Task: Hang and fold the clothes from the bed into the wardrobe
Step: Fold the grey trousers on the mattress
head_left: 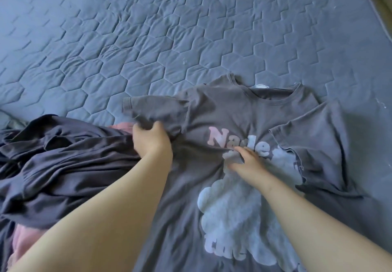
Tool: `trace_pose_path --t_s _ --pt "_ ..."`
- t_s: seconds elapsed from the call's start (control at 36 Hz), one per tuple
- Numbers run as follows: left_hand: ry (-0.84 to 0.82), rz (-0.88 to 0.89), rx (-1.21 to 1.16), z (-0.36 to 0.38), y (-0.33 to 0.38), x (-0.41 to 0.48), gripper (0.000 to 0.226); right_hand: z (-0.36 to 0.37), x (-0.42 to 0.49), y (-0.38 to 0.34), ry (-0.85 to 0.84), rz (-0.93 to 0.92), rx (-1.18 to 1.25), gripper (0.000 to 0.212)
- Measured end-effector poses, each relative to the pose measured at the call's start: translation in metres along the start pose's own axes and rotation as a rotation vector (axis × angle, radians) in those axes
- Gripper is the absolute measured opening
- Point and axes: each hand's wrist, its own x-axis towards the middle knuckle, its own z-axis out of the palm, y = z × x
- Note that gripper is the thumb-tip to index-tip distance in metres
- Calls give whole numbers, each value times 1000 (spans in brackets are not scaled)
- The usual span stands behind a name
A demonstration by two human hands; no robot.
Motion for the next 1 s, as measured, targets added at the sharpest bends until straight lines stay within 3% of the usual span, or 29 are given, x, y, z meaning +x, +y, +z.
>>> trace_pose_path --t_s 0.03,0.08,0.17,0.19,0.25,0.31,0.36,0.42,0.5,0.56,0.61,0.72,0.78,0.83,0.86,0.92,1.0 --pt "-63 259 111 4 0 -2 13 -1 -1 0 5 -10 9 54" --pt "-349 703 327 16 0 -14 29 -3 -5 0 8 -34 42 48" --pt "-767 1180 756 30 -4 -30 16 -6 -14 3 11 -15 134 48" --pt "-855 1204 971 33 -8 -30 15 -7 -17 5 7 -2 159 49" --pt "-919 1151 1293 37 -8 -28 24 -8 -20 11 -2 -8 196 45" --pt "-914 1110 1366 40 -8 -29 38 -8 -23 18 -15 -26 233 31" --pt "-921 1044 1239 41 -8 -29 44 -7 -25 24 -25 -43 253 30" --pt "-916 906 947 42 -5 -30 44 -6 -26 26 -9 -47 308 30" --pt "-634 750 551 44 5 -31 36 -7 -24 20 98 -17 336 21" --pt "-456 567 455 54 11 -23 29 -9 -21 14 204 16 362 17" --pt "-369 321 434 65 16 -11 36 -9 -16 4 274 41 418 13" --pt "-452 -62 386 81 22 9 57 6 1 -17 195 108 661 13" --pt "-540 -115 330 85 26 14 51 14 10 -23 131 177 773 22" --pt "-601 -159 261 87 29 20 25 20 19 -26 102 281 828 38" --pt "-620 -174 225 88 32 22 18 21 21 -27 106 316 830 35" --pt "-606 -170 152 91 40 29 25 25 27 -25 118 319 804 12" --pt "-470 47 121 97 50 46 30 30 33 -23 152 261 780 30"
